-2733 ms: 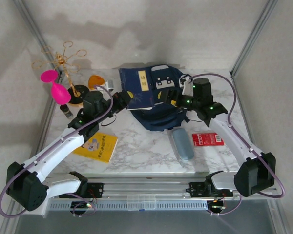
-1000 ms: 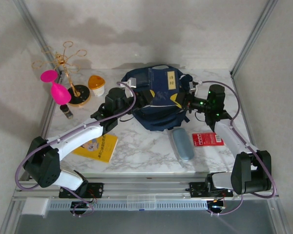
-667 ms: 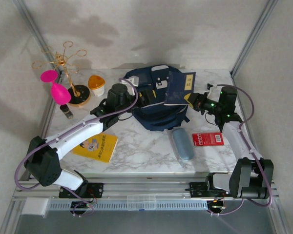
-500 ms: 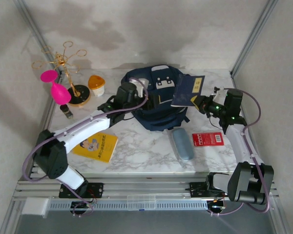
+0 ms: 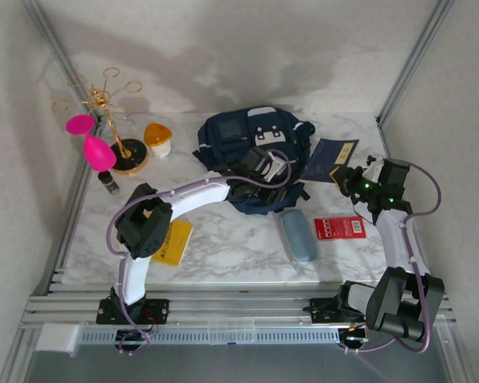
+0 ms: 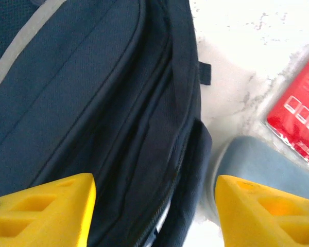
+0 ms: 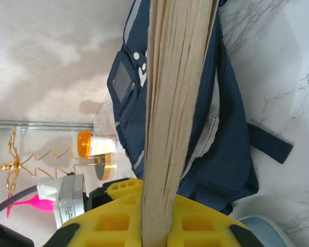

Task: Pack the student bag
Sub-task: Open the student bag at the center of the table.

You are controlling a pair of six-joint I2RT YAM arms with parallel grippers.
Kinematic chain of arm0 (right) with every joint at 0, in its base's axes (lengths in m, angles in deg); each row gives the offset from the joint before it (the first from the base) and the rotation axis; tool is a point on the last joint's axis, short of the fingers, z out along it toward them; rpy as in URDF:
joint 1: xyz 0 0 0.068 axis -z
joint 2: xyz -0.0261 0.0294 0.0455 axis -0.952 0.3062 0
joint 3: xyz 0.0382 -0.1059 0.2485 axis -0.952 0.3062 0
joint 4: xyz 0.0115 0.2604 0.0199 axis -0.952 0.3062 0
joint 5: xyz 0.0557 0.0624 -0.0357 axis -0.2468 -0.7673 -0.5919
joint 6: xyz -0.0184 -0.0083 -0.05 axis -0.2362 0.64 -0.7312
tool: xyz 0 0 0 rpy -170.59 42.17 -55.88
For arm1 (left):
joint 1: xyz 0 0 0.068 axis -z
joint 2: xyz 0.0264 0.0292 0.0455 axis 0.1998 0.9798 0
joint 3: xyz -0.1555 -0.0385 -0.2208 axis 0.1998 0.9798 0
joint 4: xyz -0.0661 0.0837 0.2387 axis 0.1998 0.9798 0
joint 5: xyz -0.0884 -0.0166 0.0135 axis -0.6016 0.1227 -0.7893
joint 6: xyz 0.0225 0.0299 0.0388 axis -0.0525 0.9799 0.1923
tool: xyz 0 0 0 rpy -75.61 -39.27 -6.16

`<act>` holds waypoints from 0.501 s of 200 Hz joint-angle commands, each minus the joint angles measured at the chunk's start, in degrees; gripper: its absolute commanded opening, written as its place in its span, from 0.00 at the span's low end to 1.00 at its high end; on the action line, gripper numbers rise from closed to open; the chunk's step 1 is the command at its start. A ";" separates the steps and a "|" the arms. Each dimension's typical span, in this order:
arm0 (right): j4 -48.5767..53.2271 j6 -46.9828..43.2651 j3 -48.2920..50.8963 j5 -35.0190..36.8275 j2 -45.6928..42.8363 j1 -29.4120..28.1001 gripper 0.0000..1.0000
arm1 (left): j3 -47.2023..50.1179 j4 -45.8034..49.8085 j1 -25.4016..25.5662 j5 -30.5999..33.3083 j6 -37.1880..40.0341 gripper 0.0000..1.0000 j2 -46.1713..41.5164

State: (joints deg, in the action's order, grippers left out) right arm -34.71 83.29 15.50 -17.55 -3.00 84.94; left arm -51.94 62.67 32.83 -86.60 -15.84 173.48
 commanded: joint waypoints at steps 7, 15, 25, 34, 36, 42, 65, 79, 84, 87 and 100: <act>-1.67 -1.10 0.70 -0.28 -1.46 0.58 0.00 | -6.74 2.02 0.20 2.33 2.52 0.59 4.33; -1.54 -1.21 0.78 -0.26 -1.53 0.65 0.00 | -7.95 2.11 0.20 1.94 2.55 0.57 5.49; -1.41 -1.33 0.78 -0.27 -1.62 0.71 0.00 | -9.62 2.81 0.12 2.37 2.64 0.54 6.83; -1.46 -1.45 0.91 -0.25 -1.66 0.91 0.00 | -11.04 3.42 -0.04 2.97 2.55 0.51 7.83; -1.42 -1.48 0.95 -0.23 -1.71 0.93 0.00 | -11.27 3.54 -0.06 3.05 2.50 0.50 7.99; -1.43 -1.50 0.96 -0.29 -1.78 1.02 0.00 | -11.87 3.75 -0.22 3.22 2.39 0.48 8.47; -1.41 -1.50 0.96 -0.48 -1.62 1.25 0.00 | -13.65 5.15 -0.50 3.34 2.23 0.43 9.85; -1.52 -1.56 0.96 -0.62 -1.64 1.20 0.00 | -13.39 5.69 -0.41 2.34 2.37 0.39 10.03; -1.57 -1.63 1.03 -0.58 -1.67 1.28 0.00 | -13.14 5.77 -0.35 2.04 2.46 0.38 10.03; -1.56 -1.67 1.04 -0.55 -1.63 1.30 0.00 | -13.04 5.80 -0.33 1.84 2.46 0.37 10.03; -1.74 -1.58 1.21 -0.54 -1.55 1.35 0.00 | -12.89 6.54 -0.08 0.12 2.50 0.37 10.30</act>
State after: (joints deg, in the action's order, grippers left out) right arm -34.73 82.98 16.26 -17.09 -3.17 85.84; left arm -63.63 65.81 32.74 -85.04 -14.39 182.51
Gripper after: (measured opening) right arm 0.109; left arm 0.373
